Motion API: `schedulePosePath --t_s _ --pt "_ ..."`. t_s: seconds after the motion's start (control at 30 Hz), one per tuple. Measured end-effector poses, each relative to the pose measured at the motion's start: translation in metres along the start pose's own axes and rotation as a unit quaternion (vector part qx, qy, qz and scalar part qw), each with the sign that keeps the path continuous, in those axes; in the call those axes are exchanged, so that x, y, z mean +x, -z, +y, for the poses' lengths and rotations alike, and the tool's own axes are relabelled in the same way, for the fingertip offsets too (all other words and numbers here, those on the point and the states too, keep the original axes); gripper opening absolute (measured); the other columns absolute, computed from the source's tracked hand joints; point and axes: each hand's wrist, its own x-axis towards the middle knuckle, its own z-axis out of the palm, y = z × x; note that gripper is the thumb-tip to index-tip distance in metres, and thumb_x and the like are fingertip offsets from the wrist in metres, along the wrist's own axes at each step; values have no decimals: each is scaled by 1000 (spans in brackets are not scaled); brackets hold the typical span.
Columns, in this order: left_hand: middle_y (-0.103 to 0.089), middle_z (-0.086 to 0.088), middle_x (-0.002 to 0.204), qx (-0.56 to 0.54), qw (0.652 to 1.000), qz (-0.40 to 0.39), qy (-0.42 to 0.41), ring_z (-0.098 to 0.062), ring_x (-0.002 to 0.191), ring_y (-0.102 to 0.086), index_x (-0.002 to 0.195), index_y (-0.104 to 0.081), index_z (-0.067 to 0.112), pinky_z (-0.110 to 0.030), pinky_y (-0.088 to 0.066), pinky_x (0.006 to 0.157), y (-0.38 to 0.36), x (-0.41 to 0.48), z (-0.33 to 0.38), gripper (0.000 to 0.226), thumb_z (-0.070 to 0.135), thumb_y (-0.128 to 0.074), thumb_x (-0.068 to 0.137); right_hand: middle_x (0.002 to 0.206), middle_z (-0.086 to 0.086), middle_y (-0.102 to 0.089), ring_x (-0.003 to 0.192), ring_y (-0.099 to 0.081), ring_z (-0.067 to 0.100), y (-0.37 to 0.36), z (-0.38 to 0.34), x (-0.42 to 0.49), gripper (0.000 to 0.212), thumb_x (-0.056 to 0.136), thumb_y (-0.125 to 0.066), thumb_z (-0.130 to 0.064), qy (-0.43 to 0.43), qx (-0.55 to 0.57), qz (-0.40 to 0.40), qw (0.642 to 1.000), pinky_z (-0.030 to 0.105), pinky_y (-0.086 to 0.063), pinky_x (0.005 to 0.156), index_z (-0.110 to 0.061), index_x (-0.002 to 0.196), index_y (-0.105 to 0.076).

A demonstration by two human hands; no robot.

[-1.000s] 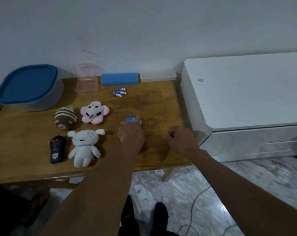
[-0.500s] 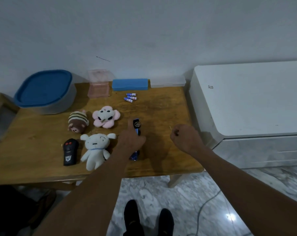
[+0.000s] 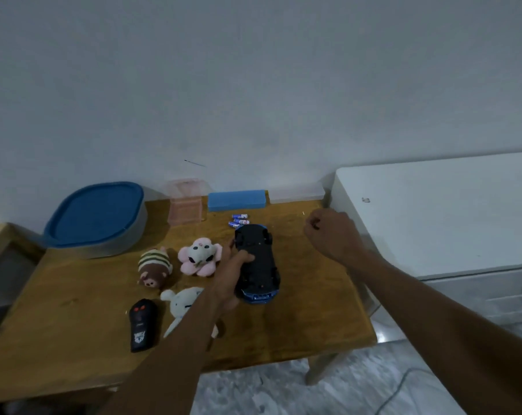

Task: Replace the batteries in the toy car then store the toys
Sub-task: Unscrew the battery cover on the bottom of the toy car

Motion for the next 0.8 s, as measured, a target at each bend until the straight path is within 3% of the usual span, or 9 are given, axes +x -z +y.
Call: schedulePosePath --t_s 0.17,0.3,0.57,0.67,0.8 --pt "-57 -18 128 33 998 -46 17 -35 102 -63 141 -35 31 -39 -58 68 0 9 23 53 6 -47 96 91 1 -70 80 -64 18 13 -18 10 19 91 -55 -27 -12 -1 31 999 34 -54 79 -15 95 -69" --pt "-55 -18 131 46 996 -77 23 -39 108 -63 142 -32 39 -43 -59 72 3 16 29 59 4 -48 97 94 2 -69 85 -64 21 8 -26 8 20 91 -54 -28 -31 -1 38 999 37 -54 81 -15 96 -69" --pt "-55 -18 134 94 981 -166 15 -42 112 -61 139 -35 50 -51 -56 80 13 15 31 88 -16 -54 85 88 -2 -68 83 -64 17 -2 -34 9 16 91 -56 -27 -35 -3 29 999 30 -52 77 -18 94 -69" --pt "-53 -6 134 80 984 -161 -10 -38 116 -58 139 -35 51 -47 -56 82 10 15 31 88 -18 -49 86 89 -1 -66 84 -63 18 1 -37 14 19 92 -56 -26 -6 -11 14 1000 28 -50 75 -13 94 -70" --pt "-51 -1 130 124 978 -162 -51 -32 114 -57 143 -31 46 -44 -57 85 4 11 34 91 -20 -50 84 100 4 -67 85 -62 16 9 -39 20 23 93 -57 -23 22 13 -7 1000 24 -44 75 -13 112 -65"
